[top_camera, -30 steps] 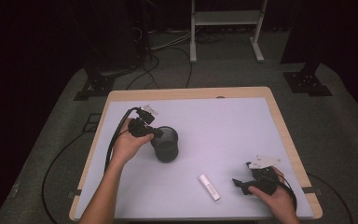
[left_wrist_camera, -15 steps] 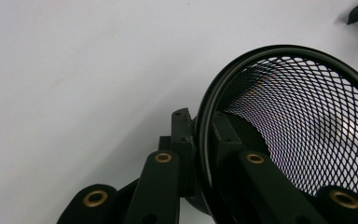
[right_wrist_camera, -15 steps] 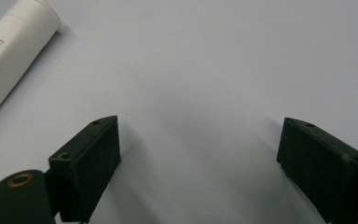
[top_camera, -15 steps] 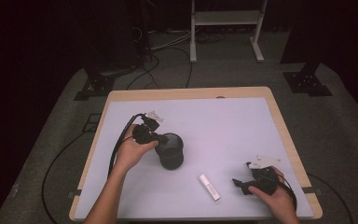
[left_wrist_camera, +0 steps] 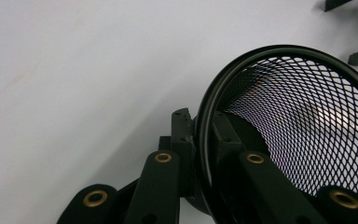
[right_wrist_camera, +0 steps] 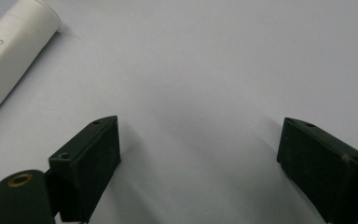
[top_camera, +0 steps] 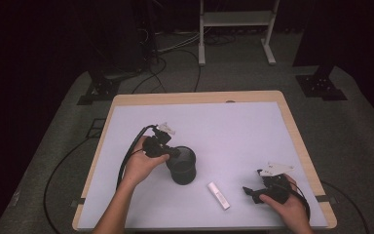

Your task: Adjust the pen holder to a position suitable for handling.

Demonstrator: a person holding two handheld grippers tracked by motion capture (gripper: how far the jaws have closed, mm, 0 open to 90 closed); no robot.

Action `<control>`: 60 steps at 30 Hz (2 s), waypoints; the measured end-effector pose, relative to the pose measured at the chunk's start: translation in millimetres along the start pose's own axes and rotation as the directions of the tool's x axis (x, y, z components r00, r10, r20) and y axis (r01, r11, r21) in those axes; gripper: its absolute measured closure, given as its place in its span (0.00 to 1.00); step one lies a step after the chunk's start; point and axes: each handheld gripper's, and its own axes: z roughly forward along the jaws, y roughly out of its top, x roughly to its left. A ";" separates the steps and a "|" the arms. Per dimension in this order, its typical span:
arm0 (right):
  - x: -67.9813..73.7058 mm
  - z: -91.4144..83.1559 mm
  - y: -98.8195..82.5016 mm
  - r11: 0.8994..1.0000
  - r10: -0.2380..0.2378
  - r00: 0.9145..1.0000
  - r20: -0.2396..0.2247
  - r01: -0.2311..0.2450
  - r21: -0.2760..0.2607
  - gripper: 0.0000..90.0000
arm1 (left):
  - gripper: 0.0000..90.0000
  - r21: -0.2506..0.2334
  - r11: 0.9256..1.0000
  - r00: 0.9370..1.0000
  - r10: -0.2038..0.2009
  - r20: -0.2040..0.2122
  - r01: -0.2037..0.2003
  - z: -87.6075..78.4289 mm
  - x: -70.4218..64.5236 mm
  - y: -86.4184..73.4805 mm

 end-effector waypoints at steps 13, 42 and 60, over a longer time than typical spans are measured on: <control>-0.2 0.0 -0.1 1.000 -0.003 1.000 0.000 0.003 0.000 0.13 | 0.92 0.038 0.999 0.999 0.018 0.029 -0.020 10.6 -11.2 -3.8; 0.0 0.0 -0.1 1.000 -0.001 1.000 0.001 0.001 -0.001 0.13 | 0.65 0.006 0.999 0.998 0.041 0.047 -0.041 0.7 -13.0 -3.2; 0.1 0.0 -0.1 1.000 0.000 1.000 0.000 0.000 -0.001 0.13 | 0.39 -0.055 0.997 0.997 0.052 0.050 -0.049 -22.9 -10.6 -7.3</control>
